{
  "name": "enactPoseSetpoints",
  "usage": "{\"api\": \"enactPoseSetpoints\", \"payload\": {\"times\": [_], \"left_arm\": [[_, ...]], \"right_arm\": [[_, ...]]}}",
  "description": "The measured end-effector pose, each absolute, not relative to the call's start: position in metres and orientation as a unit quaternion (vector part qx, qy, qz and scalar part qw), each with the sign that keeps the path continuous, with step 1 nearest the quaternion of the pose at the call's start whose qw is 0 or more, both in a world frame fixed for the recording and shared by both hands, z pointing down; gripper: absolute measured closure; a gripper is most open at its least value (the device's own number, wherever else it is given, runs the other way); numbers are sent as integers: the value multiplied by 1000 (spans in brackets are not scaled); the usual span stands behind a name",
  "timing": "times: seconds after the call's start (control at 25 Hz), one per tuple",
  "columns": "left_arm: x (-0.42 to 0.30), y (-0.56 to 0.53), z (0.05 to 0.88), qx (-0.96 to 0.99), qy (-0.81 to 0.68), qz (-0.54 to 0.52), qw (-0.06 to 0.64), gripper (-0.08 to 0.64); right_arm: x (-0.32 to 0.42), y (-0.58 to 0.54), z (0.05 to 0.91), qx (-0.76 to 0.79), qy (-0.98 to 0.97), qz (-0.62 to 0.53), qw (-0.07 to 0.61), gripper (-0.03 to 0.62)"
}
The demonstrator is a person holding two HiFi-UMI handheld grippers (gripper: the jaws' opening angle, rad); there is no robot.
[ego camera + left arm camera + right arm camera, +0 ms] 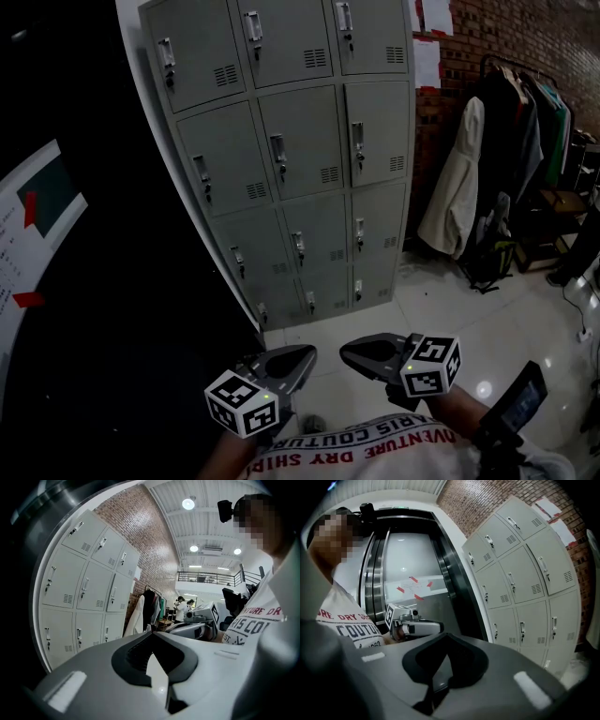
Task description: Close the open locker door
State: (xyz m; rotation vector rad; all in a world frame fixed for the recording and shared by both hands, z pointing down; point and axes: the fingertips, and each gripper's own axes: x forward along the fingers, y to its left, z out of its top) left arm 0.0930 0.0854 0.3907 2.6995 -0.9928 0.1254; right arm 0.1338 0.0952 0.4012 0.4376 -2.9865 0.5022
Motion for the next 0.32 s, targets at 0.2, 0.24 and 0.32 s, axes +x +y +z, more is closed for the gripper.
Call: {"api": "enactPoseSetpoints", "payload": {"times": [0.2, 0.24, 0.32], "left_arm": [[95, 84, 387, 931, -338, 45, 128, 555], [96, 84, 388, 932, -337, 45, 128, 555], [97, 86, 390, 932, -336, 46, 128, 555]], "right_arm": [[133, 94, 400, 140, -976, 161, 42, 600], [133, 95, 401, 140, -976, 161, 42, 598], [134, 96, 402, 141, -976, 161, 42, 598]]}}
